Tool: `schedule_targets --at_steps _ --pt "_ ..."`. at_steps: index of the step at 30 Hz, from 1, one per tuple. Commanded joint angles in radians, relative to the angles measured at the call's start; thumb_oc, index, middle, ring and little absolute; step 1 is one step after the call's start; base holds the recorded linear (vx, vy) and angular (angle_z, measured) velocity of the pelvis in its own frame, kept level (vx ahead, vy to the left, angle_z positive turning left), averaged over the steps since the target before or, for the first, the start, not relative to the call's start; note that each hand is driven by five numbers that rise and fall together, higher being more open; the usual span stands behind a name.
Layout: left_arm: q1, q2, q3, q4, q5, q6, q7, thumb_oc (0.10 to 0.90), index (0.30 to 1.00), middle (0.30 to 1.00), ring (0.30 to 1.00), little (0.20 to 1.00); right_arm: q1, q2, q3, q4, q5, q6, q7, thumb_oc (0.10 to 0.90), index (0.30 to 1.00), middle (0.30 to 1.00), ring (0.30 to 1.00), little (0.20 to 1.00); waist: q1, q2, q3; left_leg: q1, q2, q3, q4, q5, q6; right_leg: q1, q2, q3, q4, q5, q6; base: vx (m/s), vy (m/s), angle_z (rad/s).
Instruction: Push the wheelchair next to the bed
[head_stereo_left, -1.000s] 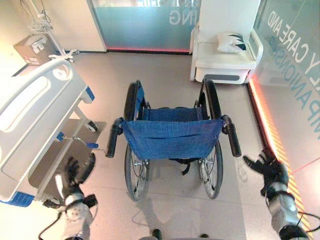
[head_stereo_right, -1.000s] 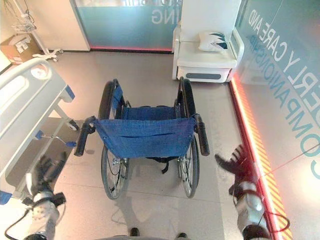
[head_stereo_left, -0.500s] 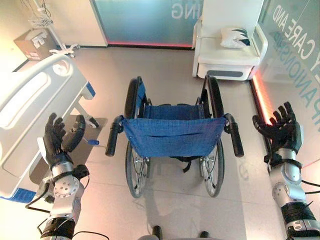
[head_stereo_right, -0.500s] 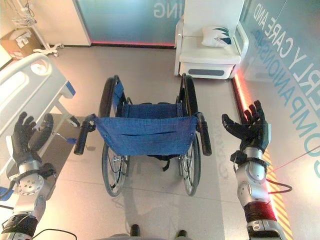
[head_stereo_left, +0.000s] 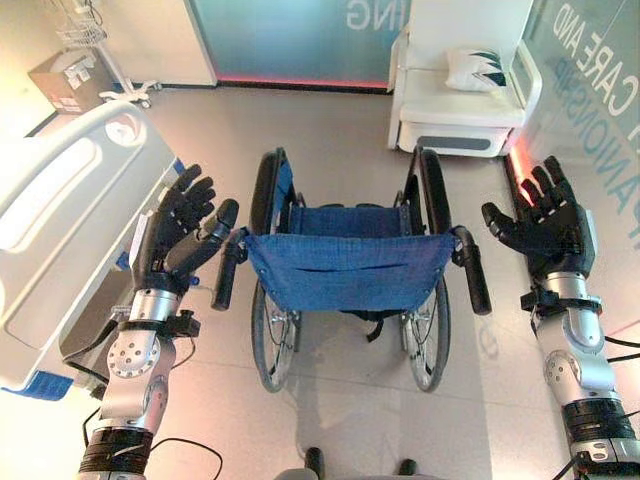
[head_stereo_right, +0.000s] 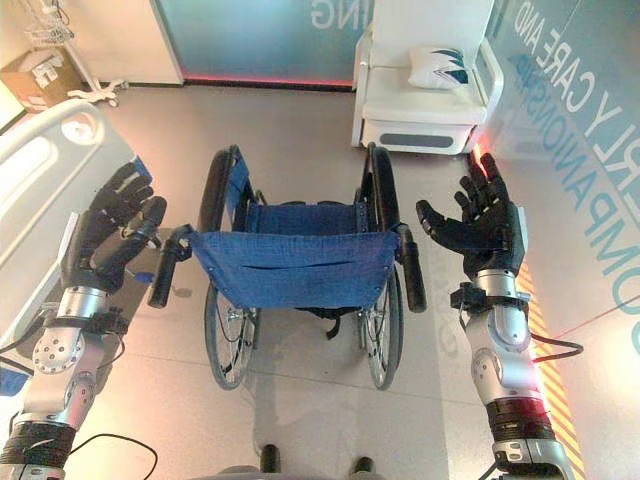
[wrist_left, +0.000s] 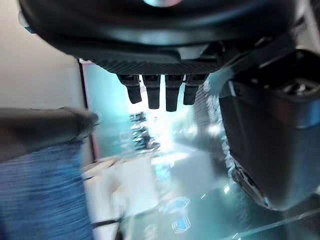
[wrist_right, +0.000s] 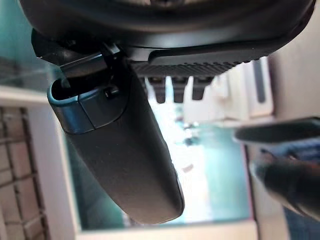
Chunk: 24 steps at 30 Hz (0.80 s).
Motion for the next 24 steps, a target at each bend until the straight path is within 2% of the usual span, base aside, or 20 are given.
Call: schedule_targets --at_steps 1,8,9,11,12,17,24 --pt "-0.081 0.131 0.022 -0.067 0.111 -0.025 -0.008 0.800 0.900 0.900 0.900 0.900 -0.046 -0.064 -0.064 -0.133 -0.039 -0.010 0.079 0.800 0.900 0.900 0.900 0.900 0.001 -0.010 -0.038 0.029 -0.022 0.003 0.003 -0.061 0.024 -0.018 0.031 0.010 0.056 -0.019 -0.041 0.00 0.000 0.00" --pt "-0.039 0.200 0.047 -0.053 0.301 0.000 0.083 0.800 0.900 0.900 0.900 0.900 0.015 -0.112 -0.064 -0.125 -0.154 0.095 0.133 0.800 0.900 0.900 0.900 0.900 -0.001 -0.014 -0.034 0.025 -0.022 0.010 0.004 -0.057 0.025 -0.023 0.033 0.010 0.057 -0.015 -0.037 0.00 0.000 0.00" --pt "-0.035 0.221 0.048 -0.045 0.364 0.018 0.120 0.800 0.900 0.900 0.900 0.900 0.024 -0.125 -0.058 -0.120 -0.173 0.111 0.130 0.800 0.900 0.900 0.900 0.900 -0.003 -0.015 -0.032 0.024 -0.021 0.011 0.005 -0.056 0.026 -0.025 0.033 0.010 0.058 -0.014 -0.036 0.00 0.000 0.00" --pt "-0.032 0.241 0.044 -0.035 0.402 0.040 0.149 0.800 0.900 0.900 0.900 0.900 0.029 -0.136 -0.052 -0.116 -0.202 0.128 0.125 0.800 0.900 0.900 0.900 0.900 -0.004 -0.015 -0.031 0.023 -0.022 0.011 0.006 -0.056 0.026 -0.027 0.033 0.010 0.061 -0.014 -0.035 0.00 0.000 0.00" --pt "-0.028 0.263 0.044 -0.021 0.436 0.080 0.146 0.800 0.900 0.900 0.900 0.900 0.037 -0.150 -0.043 -0.113 -0.240 0.152 0.120 0.800 0.900 0.900 0.900 0.900 -0.005 -0.016 -0.027 0.022 -0.022 0.014 0.008 -0.056 0.027 -0.029 0.034 0.010 0.063 -0.014 -0.035 0.00 0.000 0.00" --pt "-0.032 0.287 0.031 -0.003 0.513 0.150 0.156 0.800 0.900 0.900 0.900 0.900 0.031 -0.171 -0.023 -0.107 -0.293 0.187 0.109 0.800 0.900 0.900 0.900 0.900 -0.006 -0.017 -0.021 0.020 -0.023 0.014 0.010 -0.054 0.028 -0.033 0.038 0.016 0.066 -0.012 -0.034 0.00 0.000 0.00" --pt "-0.093 0.295 -0.046 0.036 0.525 0.213 0.165 0.800 0.900 0.900 0.900 0.900 -0.018 -0.215 0.036 -0.069 -0.469 0.278 0.029 0.800 0.900 0.900 0.900 0.900 -0.011 -0.020 -0.013 0.019 -0.025 0.018 0.015 -0.056 0.031 -0.040 0.044 0.027 0.079 -0.014 -0.033 -0.01 -0.007 0.00"
